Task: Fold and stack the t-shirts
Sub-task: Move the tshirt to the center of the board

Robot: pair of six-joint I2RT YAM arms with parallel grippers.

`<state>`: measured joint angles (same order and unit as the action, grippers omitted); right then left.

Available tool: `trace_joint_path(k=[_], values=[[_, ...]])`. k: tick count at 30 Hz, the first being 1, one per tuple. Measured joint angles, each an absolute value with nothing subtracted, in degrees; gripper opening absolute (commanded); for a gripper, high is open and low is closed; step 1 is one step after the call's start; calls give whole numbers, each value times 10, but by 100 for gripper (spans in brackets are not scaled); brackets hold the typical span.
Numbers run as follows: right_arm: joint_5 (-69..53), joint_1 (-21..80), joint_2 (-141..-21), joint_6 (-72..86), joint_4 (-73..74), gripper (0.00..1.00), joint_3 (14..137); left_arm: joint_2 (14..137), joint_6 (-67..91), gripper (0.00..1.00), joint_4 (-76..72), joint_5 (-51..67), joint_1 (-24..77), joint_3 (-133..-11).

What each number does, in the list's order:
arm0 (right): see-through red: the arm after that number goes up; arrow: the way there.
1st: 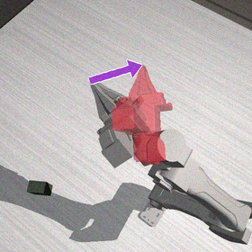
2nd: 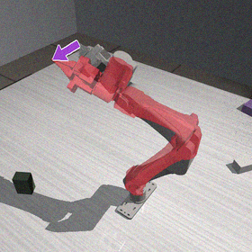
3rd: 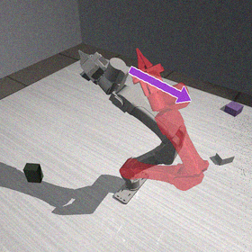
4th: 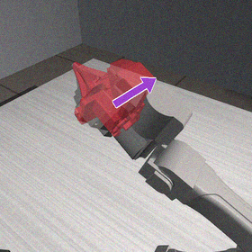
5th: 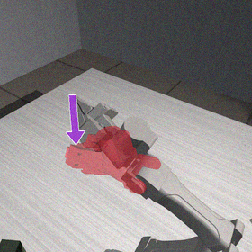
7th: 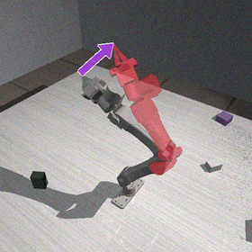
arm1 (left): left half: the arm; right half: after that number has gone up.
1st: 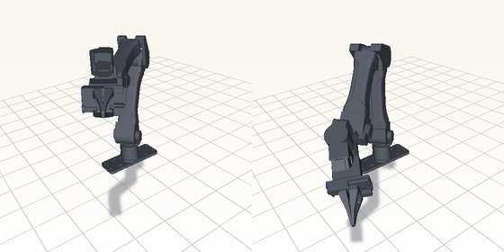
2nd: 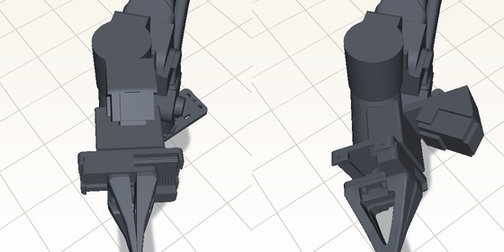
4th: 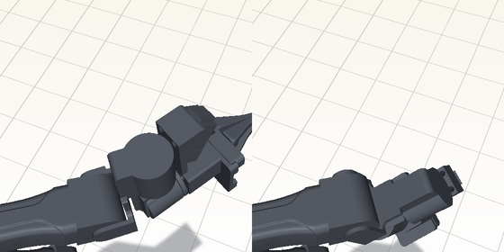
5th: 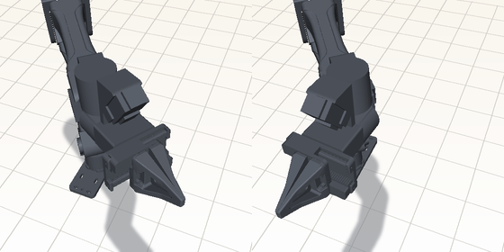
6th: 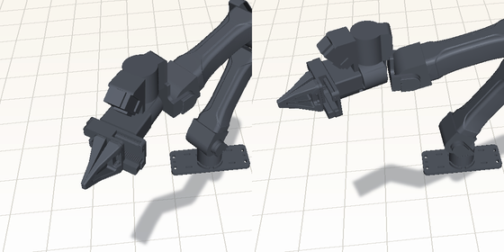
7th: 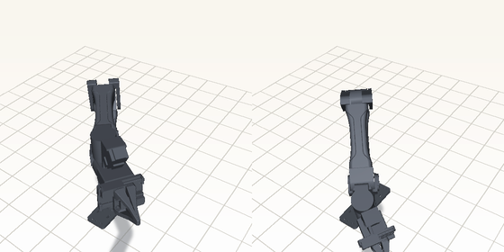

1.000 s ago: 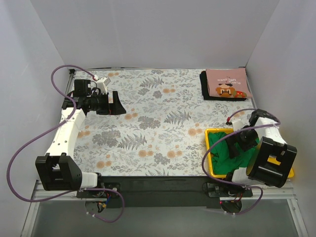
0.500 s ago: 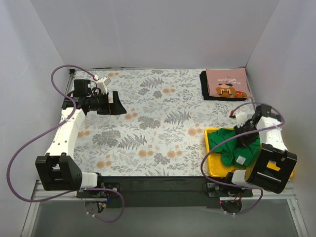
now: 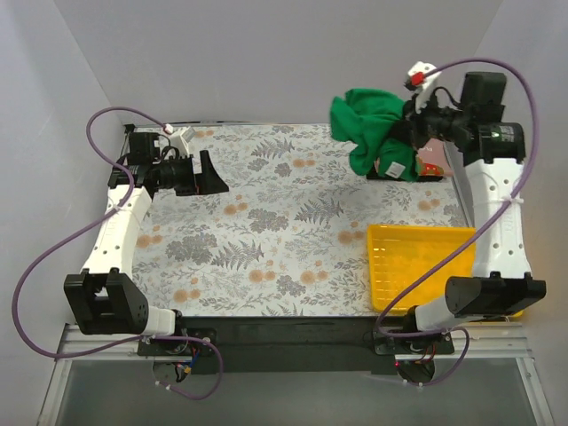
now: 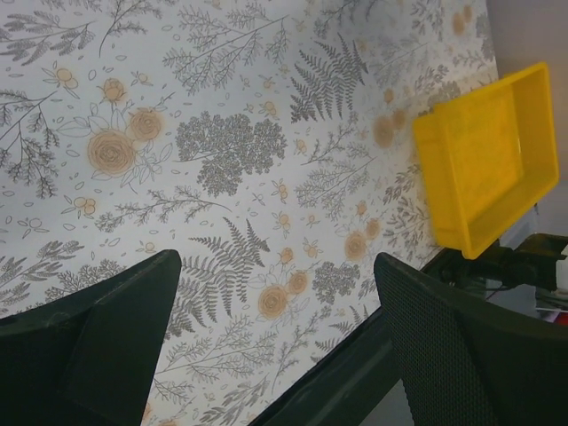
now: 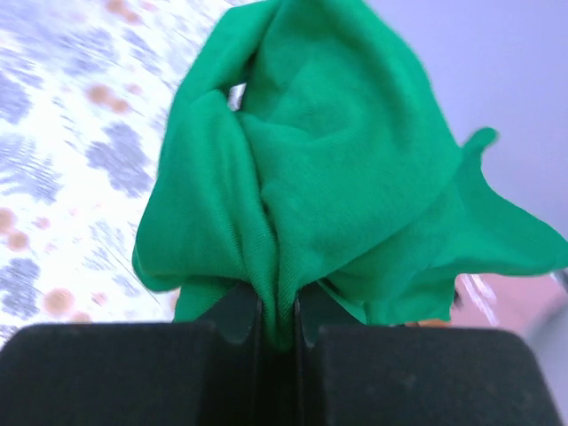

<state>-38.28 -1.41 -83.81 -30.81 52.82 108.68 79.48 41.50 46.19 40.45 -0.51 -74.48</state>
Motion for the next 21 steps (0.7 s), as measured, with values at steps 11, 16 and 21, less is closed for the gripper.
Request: trace_joint_path(k=[11, 16, 21], values=[[-320, 259, -987, -182, 416, 98, 1058, 804, 417, 90, 471, 440, -56, -797], [-317, 230, -998, -192, 430, 98, 980, 804, 336, 90, 505, 467, -55, -792], [-308, 177, -994, -200, 440, 96, 832, 785, 238, 84, 493, 418, 45, -732]])
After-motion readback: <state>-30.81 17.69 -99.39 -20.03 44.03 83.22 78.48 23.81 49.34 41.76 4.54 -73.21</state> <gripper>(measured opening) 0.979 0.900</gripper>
